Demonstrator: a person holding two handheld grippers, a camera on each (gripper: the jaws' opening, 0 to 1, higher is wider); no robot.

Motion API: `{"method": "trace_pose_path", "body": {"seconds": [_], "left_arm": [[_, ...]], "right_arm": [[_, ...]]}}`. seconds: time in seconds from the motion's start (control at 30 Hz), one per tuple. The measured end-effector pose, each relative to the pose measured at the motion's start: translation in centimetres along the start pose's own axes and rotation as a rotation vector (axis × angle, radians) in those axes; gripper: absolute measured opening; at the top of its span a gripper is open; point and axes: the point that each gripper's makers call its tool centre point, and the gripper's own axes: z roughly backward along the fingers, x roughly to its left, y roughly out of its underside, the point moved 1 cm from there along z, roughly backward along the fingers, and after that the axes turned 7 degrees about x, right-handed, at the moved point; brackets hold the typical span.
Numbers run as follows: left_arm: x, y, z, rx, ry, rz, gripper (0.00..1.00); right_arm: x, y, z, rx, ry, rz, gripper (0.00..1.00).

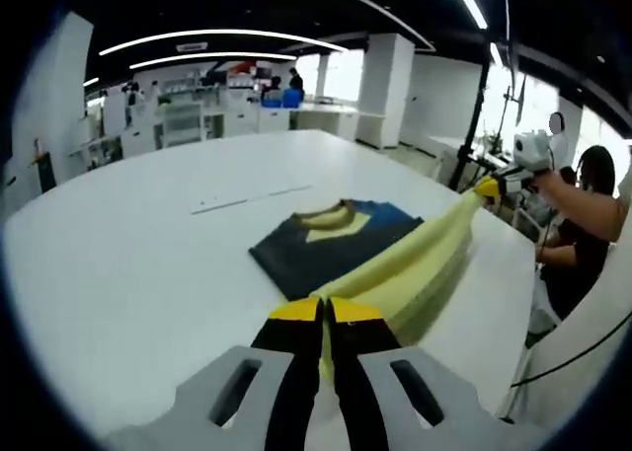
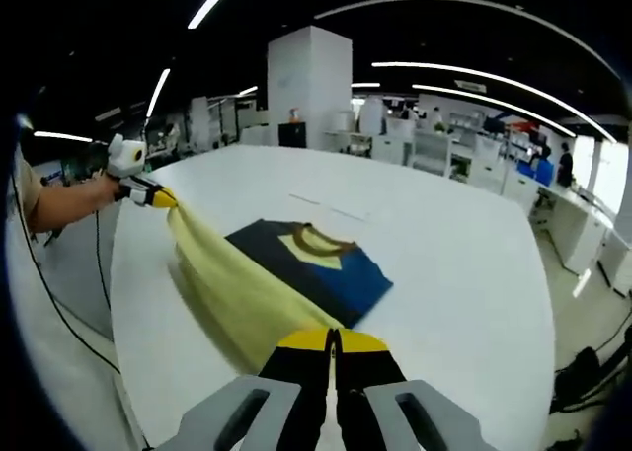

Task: Fold the garment on the visible template until the final outline fits inside the template.

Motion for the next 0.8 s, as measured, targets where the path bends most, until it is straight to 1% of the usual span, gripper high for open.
{"method": "trace_pose_path", "body": {"seconds": [0.23,0.3,0.53,0.8], "left_arm": [[0.8,-1.7,-0.4,-0.017,-0.013,-0.014,0.0],[1.1,-2.4,-0.4,-0.028,-0.021,-0.019,0.0],[2.2,-4.2,-1.2,-0.042,-0.037,-0.037,0.0],[3.2,-5.6,-1.8,-0.048,-0.047,-0.056,0.0]], "right_arm": [[-1.1,-1.5,-0.3,-0.017,0.014,0.01,0.0],[-1.3,-2.0,-0.3,-0.024,0.018,0.012,0.0],[-2.4,-3.7,-0.6,-0.038,0.033,0.031,0.0],[-3.4,-5.0,-1.3,-0.039,0.044,0.036,0.0]]}}
